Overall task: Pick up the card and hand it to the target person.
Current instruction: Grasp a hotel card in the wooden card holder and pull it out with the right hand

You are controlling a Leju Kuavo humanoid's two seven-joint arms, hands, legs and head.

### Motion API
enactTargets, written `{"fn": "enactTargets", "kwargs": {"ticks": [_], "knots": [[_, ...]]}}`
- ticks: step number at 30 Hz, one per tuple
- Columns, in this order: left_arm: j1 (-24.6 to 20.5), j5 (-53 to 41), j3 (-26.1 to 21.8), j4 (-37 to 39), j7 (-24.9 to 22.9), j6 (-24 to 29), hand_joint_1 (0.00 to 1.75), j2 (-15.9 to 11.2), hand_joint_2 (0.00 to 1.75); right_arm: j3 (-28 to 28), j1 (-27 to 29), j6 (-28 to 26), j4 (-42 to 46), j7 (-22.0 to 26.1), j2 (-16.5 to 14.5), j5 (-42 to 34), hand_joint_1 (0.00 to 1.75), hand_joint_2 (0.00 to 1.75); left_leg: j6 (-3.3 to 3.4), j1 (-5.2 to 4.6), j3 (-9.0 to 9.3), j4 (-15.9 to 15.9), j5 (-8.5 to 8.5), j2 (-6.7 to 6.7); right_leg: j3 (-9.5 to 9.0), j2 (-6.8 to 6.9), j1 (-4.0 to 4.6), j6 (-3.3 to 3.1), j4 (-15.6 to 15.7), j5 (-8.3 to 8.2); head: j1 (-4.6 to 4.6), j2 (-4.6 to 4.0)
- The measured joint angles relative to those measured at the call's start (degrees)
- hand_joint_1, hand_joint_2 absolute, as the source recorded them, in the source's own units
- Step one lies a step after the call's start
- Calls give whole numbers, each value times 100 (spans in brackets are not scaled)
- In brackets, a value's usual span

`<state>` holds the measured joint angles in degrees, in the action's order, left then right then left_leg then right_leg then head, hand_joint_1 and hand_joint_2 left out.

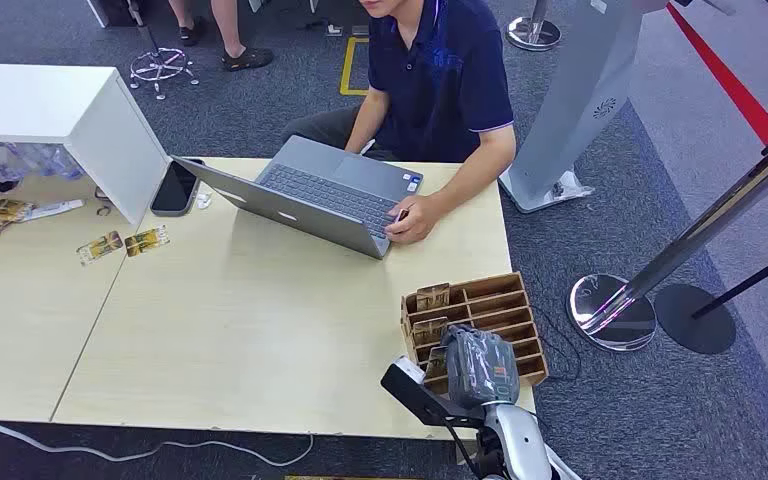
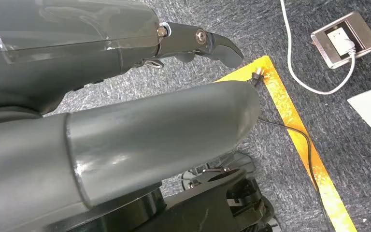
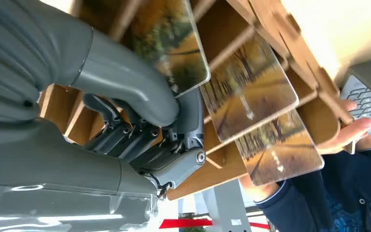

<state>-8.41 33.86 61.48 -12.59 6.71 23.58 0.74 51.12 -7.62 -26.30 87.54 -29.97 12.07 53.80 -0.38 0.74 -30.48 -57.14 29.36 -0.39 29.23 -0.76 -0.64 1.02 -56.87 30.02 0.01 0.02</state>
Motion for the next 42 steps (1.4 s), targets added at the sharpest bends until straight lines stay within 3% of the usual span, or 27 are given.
{"fn": "enactTargets", "kwargs": {"ticks": [35,42], "knots": [[26,-2,0,0,51,0,0,-4,0,-352,27,-430,951,-92,274,290,175,175,0,0,0,-1,0,0,0,-1,0,0,0,0,-1,0],[-8,-93,3,0,0,-57,0,-2,0,-679,-217,-574,1213,116,290,-124,175,175,0,0,1,-1,0,0,0,-1,0,0,0,-1,-1,0]]}}
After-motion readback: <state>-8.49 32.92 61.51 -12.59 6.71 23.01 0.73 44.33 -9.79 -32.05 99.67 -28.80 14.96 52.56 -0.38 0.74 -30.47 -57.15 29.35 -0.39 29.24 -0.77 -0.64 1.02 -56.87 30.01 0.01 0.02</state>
